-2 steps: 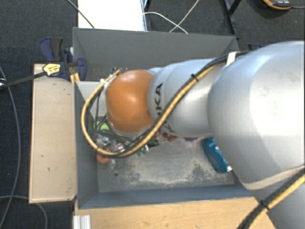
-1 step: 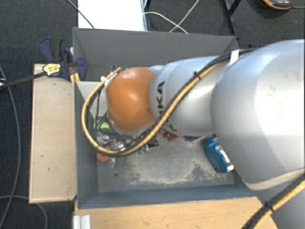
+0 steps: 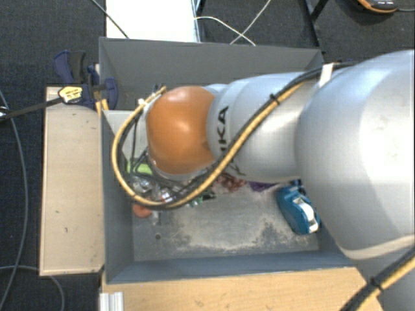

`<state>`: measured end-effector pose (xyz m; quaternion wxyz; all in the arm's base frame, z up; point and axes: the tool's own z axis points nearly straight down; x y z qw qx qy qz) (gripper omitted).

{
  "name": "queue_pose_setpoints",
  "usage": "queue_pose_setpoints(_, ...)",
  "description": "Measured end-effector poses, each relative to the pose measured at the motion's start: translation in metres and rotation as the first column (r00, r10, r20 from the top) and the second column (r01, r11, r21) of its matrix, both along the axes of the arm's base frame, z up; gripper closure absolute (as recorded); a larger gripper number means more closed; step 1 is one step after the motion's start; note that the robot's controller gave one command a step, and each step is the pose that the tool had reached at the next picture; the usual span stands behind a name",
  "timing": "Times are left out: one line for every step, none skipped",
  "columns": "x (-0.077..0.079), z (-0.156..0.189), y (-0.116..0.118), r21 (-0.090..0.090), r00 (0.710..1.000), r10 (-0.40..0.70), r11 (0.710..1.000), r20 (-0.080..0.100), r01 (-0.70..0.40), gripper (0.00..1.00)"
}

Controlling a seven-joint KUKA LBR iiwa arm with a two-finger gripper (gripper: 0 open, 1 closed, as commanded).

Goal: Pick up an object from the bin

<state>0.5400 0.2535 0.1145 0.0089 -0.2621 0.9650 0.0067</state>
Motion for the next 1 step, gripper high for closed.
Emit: queue_pose_setpoints(0.0001, 0.0193, 0.0001, 0.001, 1.000, -0.003, 1.000, 0.001, 0.003, 1.00)
